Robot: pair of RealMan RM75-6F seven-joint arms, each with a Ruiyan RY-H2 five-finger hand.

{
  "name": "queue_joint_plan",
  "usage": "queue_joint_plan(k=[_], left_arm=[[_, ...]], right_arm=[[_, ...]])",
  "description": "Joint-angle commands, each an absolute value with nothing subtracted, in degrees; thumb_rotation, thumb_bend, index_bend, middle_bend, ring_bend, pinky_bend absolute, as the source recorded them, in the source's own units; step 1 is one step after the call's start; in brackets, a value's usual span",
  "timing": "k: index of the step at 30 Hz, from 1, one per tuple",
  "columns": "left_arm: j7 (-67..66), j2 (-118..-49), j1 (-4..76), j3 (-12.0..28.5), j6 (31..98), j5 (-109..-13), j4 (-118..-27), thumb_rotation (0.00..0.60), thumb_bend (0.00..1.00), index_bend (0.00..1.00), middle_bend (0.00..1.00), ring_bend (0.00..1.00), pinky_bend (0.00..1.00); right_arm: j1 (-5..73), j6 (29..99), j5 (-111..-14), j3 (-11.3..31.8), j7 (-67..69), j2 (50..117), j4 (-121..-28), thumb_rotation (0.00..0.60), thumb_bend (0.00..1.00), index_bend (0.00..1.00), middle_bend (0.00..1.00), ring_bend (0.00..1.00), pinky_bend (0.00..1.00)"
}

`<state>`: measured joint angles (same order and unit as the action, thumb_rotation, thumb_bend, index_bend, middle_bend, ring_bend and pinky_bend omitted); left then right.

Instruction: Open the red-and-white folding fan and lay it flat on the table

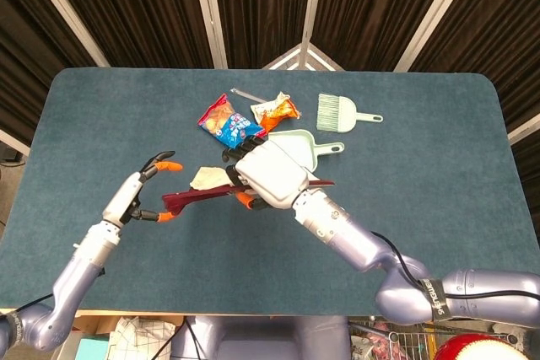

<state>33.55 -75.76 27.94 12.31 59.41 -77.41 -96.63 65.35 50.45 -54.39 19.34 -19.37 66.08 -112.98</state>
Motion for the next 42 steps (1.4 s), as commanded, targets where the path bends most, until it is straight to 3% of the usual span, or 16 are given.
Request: queue_joint_plan(k=[1,22,32,38,42], left_arm=[[33.54,-76.48,28.48,12.62,58.96,-76.59,-96.39,0.6,0.34,0.31,0.09,0.0,0.0],[31.65,-81.23,31.52,13.84,57.23,-72.89,-94.97,0.6,0.4,0.46,0.15,0.0,0.0],[31.57,-82.1,30.83,14.88,60.02,-72.38,-96.45,0.6,0.56,0.62,0.27,0.0,0.0],[29.9,-82.27,30.85,15.81,60.32,-69.81,-96.71,0.6,0.61,0.74,0.39,0.0,0.05],[29.09,-82.88,30.65,16.15,60.99,-68.71,-96.53,0.6,0.62,0.78,0.41,0.0,0.06]], right_arm=[[65.37,50.7,-54.48,19.3,-19.2,66.2,-113.37,0.6,0.63,0.88,0.32,0.31,0.25],[65.05,51.76,-55.36,19.15,-18.15,65.77,-115.16,0.6,0.63,0.88,0.32,0.31,0.25],[63.83,51.76,-56.37,18.92,-16.72,63.91,-115.96,0.6,0.63,0.88,0.32,0.31,0.25],[63.41,51.25,-57.27,18.55,-16.3,63.09,-116.27,0.6,0.63,0.88,0.32,0.31,0.25],[63.1,51.32,-57.4,18.58,-16.11,62.4,-116.44,0.6,0.63,0.88,0.32,0.31,0.25]])
